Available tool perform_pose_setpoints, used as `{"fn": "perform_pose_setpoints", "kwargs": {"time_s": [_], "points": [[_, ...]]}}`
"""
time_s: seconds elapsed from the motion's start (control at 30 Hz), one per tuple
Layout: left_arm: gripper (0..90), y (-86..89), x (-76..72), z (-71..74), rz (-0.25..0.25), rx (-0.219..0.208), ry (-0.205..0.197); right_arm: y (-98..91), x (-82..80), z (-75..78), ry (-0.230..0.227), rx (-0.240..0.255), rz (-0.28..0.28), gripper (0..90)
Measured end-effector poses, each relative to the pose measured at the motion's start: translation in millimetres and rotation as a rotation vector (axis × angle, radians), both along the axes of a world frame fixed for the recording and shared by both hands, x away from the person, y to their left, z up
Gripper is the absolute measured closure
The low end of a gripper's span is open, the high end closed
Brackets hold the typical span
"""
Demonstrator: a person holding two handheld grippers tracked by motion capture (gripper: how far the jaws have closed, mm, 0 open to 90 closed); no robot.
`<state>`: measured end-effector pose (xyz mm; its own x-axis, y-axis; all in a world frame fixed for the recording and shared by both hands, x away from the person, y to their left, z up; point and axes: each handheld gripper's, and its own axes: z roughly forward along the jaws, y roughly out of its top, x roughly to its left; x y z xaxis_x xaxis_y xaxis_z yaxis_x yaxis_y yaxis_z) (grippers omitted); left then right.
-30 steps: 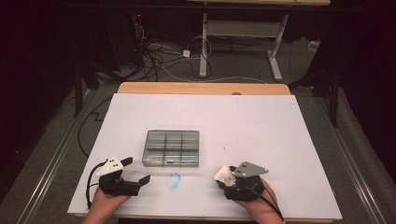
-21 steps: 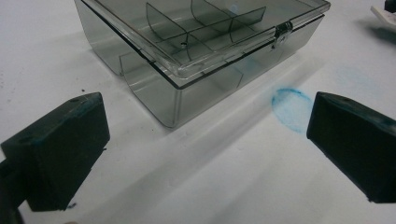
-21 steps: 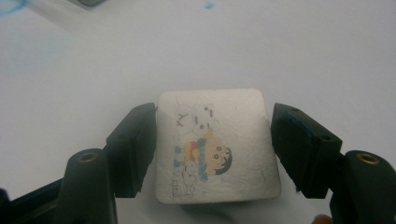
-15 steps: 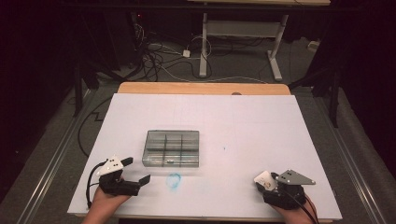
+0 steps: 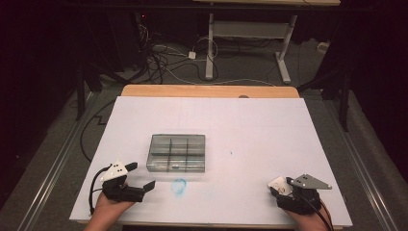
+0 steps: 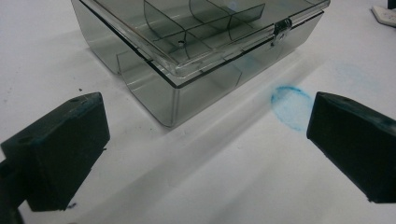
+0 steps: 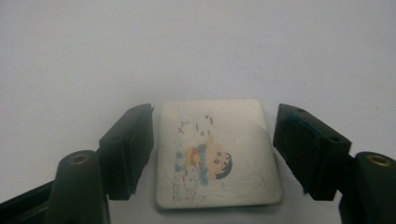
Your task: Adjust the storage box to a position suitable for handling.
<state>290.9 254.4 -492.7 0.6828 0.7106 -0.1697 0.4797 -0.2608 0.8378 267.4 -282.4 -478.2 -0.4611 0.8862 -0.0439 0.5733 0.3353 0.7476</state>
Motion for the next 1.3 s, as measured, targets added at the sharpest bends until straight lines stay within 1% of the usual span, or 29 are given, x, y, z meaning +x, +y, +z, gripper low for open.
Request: {"fn": "perform_pose_setpoints", "kwargs": {"time_s": [0.07, 0.13, 0.17, 0.2, 0.3, 0.33, 0.37, 0.4, 0.47, 0.5, 0.53, 0.57, 0.63, 0.73, 0.83, 0.93, 1.0, 1.03, 1.07, 1.1, 1.17, 1.23, 1.3], "points": [[0.0, 0.5, 0.2, 0.5, 0.004, -0.004, 0.003, 0.3, -1.0, 3.7, -0.019, 0.012, 0.0, 28.0], [0.0, 1.3, 0.9, 1.4, -0.005, -0.006, 0.014, 1.4, -2.0, 7.0, -0.042, 0.028, 0.005, 28.9], [0.0, 2.4, 0.9, 2.6, -0.005, -0.003, 0.014, 2.0, -2.5, 8.2, -0.061, 0.036, 0.014, 30.2], [0.0, 3.7, 0.3, 4.3, -0.005, -0.003, 0.013, 3.0, -3.4, 9.1, -0.071, 0.047, 0.016, 31.1], [0.0, 9.1, -2.2, 10.4, -0.006, -0.012, 0.007, 6.3, -4.4, 10.7, -0.108, 0.075, 0.019, 34.9], [0.0, 11.1, -2.9, 11.7, 0.001, -0.01, 0.004, 8.1, -4.6, 11.1, -0.12, 0.091, 0.011, 38.7], [0.0, 13.1, -3.5, 12.6, 0.008, -0.009, 0.003, 8.1, -4.6, 11.1, -0.12, 0.091, 0.011, 38.7], [0.0, 15.5, -3.4, 13.1, 0.006, -0.012, 0.002, 8.8, -4.4, 11.2, -0.122, 0.102, 0.006, 39.9], [0.0, 19.9, -3.2, 13.0, 0.01, -0.014, 0.006, 10.1, -4.4, 10.7, -0.125, 0.114, 0.013, 43.6], [0.0, 21.7, -2.9, 13.0, 0.015, -0.007, 0.015, 11.1, -5.2, 10.3, -0.127, 0.112, 0.015, 44.8], [1.2, 23.0, -2.3, 13.1, 0.026, 0.003, 0.022, 12.1, -5.7, 9.9, -0.132, 0.114, 0.02, 47.2], [1.4, 23.9, -2.1, 13.1, 0.037, 0.009, 0.019, 12.9, -6.3, 9.4, -0.136, 0.118, 0.021, 50.6], [1.4, 25.7, -1.8, 13.3, 0.044, 0.007, 0.02, 14.4, -6.5, 8.9, -0.128, 0.129, 0.027, 55.4], [2.6, 29.9, -1.3, 13.0, 0.061, 0.002, 0.022, 17.8, -6.9, 8.4, -0.122, 0.126, 0.03, 64.1], [7.9, 36.4, -0.2, 12.3, 0.068, -0.014, 0.027, 18.9, -6.5, 6.9, -0.112, 0.148, 0.032, 73.3], [10.6, 41.7, 1.5, 12.1, 0.08, -0.027, 0.031, 18.8, -5.8, 5.2, -0.094, 0.161, 0.044, 77.9], [15.1, 44.1, 2.3, 12.0, 0.09, -0.029, 0.027, 18.9, -6.3, 5.0, -0.094, 0.162, 0.047, 81.0], [17.2, 45.2, 3.4, 11.7, 0.097, -0.031, 0.032, 18.8, -6.5, 5.2, -0.097, 0.162, 0.049, 83.6], [17.2, 46.5, 4.6, 11.1, 0.108, -0.041, 0.038, 18.8, -6.5, 5.2, -0.097, 0.162, 0.049, 83.6], [19.8, 47.8, 5.7, 10.4, 0.128, -0.058, 0.046, 18.7, -6.5, 5.2, -0.098, 0.165, 0.051, 85.4], [30.5, 51.9, 8.1, 9.3, 0.174, -0.094, 0.058, 18.9, -6.6, 5.2, -0.098, 0.166, 0.059, 87.6], [35.8, 54.1, 10.8, 8.6, 0.2, -0.106, 0.068, 19.4, -6.5, 4.9, -0.101, 0.163, 0.063, 89.6], [44.8, 53.6, 11.5, 7.6, 0.205, -0.094, 0.062, 19.9, -6.4, 4.7, -0.101, 0.161, 0.067, 89.7]]}}
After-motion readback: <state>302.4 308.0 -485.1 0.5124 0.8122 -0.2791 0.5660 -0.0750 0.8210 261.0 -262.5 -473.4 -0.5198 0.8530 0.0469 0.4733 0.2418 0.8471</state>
